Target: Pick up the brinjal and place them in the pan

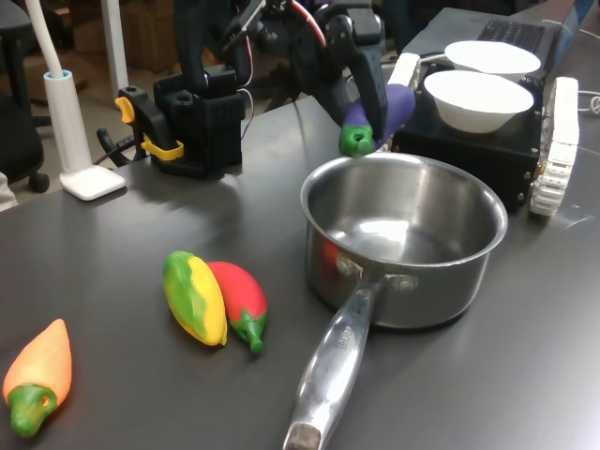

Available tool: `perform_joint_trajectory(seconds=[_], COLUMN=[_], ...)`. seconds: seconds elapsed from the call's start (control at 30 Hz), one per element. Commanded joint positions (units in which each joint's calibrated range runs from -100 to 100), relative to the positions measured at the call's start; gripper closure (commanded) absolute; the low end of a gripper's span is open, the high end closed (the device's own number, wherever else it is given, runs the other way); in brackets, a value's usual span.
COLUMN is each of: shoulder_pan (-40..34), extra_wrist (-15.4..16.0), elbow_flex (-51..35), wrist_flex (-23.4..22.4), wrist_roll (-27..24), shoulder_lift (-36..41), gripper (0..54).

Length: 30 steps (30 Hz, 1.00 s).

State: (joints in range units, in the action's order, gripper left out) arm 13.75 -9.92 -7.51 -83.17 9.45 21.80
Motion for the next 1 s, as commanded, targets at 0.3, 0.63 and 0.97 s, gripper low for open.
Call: perform_joint_trajectory(seconds=[0.3,0.63,0.97], shoulder_pan=[-4.69,-5.72,-8.25], extra_wrist=[-2.10,-2.60,-2.60], elbow_flex=[1.01,6.28,10.28], wrist_flex=[5.69,6.97,6.37], wrist_roll=[-0.98,-0.98,-0.73], shoulder_lift=[2.53,3.04,4.22], gripper=[53.5,52.0,37.8])
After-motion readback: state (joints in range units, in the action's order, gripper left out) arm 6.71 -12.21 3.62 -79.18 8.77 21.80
